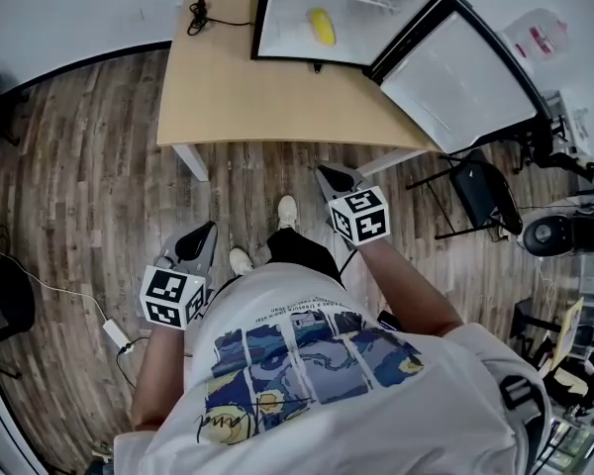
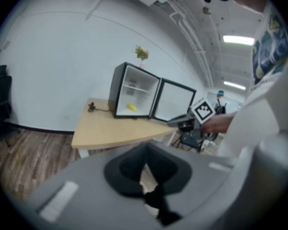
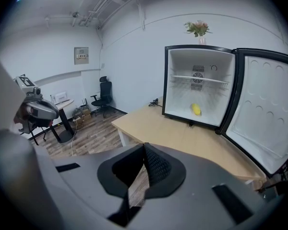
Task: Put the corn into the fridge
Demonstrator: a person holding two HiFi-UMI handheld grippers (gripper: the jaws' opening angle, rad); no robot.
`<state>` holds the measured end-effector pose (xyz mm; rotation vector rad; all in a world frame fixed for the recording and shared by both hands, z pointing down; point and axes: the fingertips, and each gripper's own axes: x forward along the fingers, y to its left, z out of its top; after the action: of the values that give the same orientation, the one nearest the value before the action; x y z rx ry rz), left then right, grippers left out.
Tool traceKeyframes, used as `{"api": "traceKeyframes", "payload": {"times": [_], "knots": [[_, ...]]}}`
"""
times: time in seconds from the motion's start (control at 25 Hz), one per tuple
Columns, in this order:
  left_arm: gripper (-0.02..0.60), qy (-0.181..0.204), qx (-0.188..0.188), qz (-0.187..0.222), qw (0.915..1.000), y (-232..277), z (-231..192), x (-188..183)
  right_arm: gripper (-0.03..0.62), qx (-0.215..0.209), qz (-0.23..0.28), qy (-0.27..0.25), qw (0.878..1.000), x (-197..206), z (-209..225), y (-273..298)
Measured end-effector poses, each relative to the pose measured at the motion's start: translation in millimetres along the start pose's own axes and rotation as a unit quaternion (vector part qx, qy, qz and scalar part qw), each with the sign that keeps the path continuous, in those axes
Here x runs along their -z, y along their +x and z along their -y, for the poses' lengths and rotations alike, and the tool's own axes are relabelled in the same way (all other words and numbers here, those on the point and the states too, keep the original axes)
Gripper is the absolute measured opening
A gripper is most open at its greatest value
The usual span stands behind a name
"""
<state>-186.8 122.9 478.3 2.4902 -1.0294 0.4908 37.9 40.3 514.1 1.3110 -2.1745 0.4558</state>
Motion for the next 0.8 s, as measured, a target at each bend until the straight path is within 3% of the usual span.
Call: {"api": "traceKeyframes", "payload": {"times": [0.44, 0.8], "knots": [[0.009, 0.013, -0.004, -0.019, 0.9997, 34, 22, -10, 0.011, -0.020, 0.027, -0.017, 0.999, -3, 24, -22], [0.009, 0.040, 0.045, -0.023, 0.9979, 114, 114, -47, 0.011, 0.002, 0.049, 0.000, 0.999, 13, 111, -87]]}}
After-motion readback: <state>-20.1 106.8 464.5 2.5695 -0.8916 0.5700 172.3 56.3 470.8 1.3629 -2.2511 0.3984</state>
